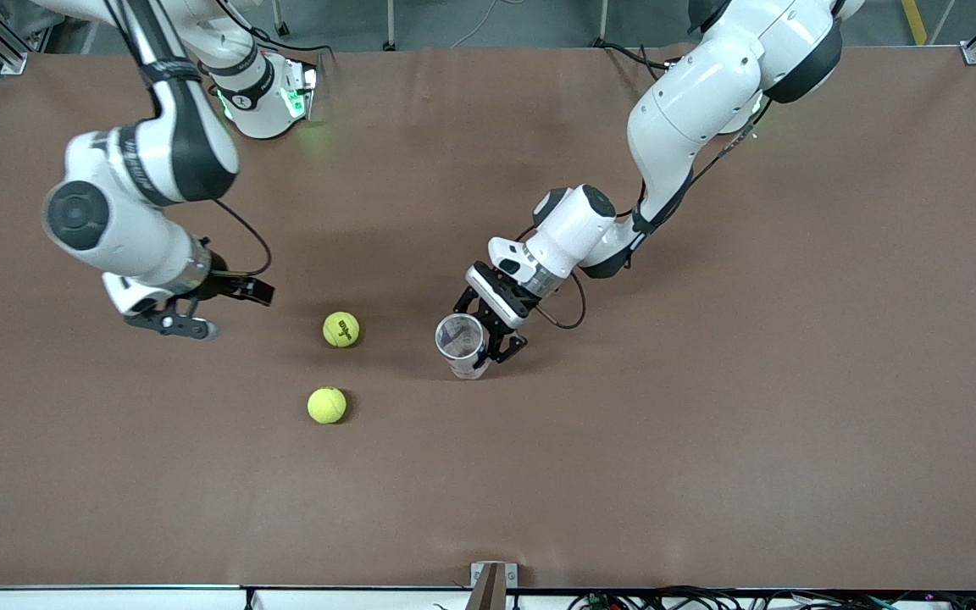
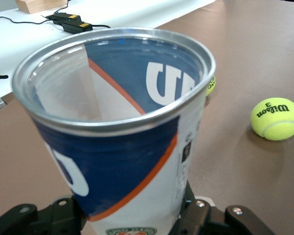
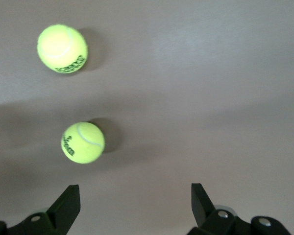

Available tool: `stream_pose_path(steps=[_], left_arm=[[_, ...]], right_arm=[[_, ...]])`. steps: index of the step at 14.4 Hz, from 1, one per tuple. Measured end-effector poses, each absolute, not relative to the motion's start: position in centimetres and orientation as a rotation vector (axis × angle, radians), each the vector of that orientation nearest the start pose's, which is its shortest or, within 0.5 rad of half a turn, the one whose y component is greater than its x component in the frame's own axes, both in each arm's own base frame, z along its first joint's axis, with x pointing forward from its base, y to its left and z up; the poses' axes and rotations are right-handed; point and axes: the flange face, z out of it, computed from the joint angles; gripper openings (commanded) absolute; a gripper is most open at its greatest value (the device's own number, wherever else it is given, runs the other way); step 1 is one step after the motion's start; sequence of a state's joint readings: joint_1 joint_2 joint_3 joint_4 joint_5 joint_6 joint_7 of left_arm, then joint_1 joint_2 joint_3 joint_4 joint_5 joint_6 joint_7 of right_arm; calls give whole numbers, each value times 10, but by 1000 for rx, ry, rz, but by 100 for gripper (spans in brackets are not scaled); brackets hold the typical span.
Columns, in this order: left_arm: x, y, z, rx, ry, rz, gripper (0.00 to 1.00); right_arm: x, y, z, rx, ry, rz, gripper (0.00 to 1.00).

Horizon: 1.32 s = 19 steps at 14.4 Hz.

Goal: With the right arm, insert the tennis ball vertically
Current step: 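Reach the right gripper down onto the nearer tennis ball, then grasp the tennis ball with the right gripper and lift it over the can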

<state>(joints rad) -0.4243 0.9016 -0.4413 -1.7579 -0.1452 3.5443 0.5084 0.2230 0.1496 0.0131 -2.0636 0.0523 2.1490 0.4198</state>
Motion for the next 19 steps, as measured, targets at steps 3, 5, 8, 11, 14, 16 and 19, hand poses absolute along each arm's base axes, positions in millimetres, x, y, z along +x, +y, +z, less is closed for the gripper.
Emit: stream_pose_path(steps=[3,5,8,11,14,16,19], left_arm=[[509,-475,198,-2903,1374,-1490,72],[508,-475,198,-2904,1374,-1490,72],[508,-475,198,-2904,1374,-1490,72],[508,-475,198,-2904,1374,-1489,72],[508,-475,198,-2904,1374,-1489,72],[508,-475,198,-2904,1374,-1489,72],[508,-475,198,-2904,1374,-1489,72]], right_arm=[[532,174,321,-3088,338,33,100],[529,192,295,-3081,341,3,100],[529,207,255,-3075,331,-25,100],[532,209,227,-3067,330,-60,100],[533,210,209,-3058,329,-92,100],[532,213,198,-3055,324,-104,96],[531,214,188,-3058,320,-98,49]])
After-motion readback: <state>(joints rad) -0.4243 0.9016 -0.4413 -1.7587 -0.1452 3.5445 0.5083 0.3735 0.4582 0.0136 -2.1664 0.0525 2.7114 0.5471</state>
